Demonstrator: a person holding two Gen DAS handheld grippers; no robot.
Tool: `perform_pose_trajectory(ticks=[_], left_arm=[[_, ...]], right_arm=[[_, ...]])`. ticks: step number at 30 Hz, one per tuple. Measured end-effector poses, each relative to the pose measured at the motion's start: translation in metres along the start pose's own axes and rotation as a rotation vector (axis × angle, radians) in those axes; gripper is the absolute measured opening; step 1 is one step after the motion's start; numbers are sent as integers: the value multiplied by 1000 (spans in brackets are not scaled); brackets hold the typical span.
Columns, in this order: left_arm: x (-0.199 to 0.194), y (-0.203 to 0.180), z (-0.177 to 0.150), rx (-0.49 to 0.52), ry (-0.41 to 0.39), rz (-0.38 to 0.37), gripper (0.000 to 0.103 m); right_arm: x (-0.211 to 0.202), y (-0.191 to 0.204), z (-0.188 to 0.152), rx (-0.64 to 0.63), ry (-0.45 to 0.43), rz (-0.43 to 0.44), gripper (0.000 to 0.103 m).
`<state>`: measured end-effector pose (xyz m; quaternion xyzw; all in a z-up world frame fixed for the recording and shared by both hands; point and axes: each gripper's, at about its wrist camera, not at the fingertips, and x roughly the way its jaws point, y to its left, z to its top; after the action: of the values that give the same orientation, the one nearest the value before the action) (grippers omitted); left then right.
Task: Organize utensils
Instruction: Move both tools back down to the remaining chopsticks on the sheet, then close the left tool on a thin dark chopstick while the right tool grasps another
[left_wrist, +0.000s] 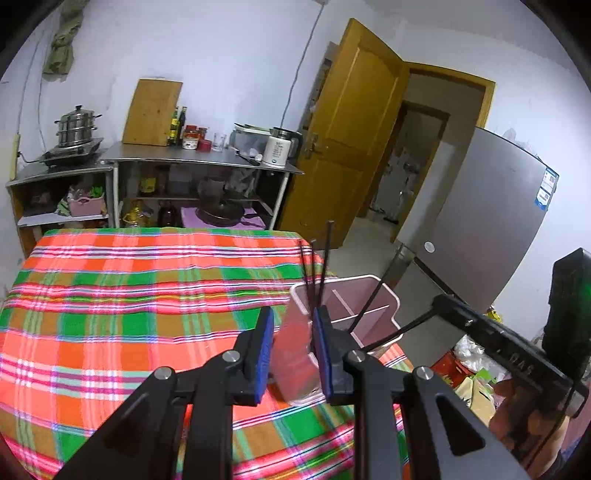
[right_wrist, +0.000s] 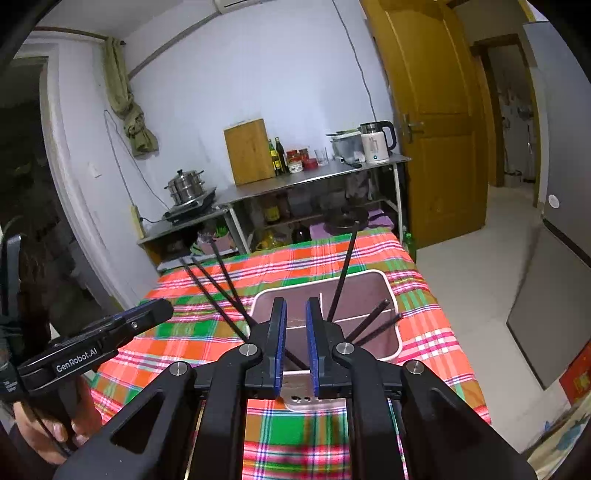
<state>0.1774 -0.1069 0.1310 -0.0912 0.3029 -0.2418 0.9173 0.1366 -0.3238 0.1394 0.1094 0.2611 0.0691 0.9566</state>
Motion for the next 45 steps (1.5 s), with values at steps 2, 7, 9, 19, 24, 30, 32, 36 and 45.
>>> perform_pose_trajectory(ticks=[2,7,9,19,24,30,32,36,45], left_arm=[[-7,8,-5,-7,0,14,23],[-24,32,-24,-39,1,54,23],[-29,42,-33,-54,8,76,23],[-20,77,-93,-106,112,144,23],[-1,90,-121,-138,182,154,23],[25,96,-143,-159,253,158,23],[32,96,-147,-161,269,159,23],[41,95,-149,-155,286,161,23],[49,90,-151,-73,287,237,9]], right_arm=[[-5,3,-3,-1,-4,6,11],[-11,11,-13,2,-1,35,11],[-11,17,-20,-1,11,52,11],[22,46,-72,-31,156,118,11],[46,57,-100,-44,242,142,11],[67,65,-123,-55,314,155,11],[73,67,-128,-60,331,157,11],[81,67,-133,-58,352,158,11],[94,72,-141,-58,387,163,11]])
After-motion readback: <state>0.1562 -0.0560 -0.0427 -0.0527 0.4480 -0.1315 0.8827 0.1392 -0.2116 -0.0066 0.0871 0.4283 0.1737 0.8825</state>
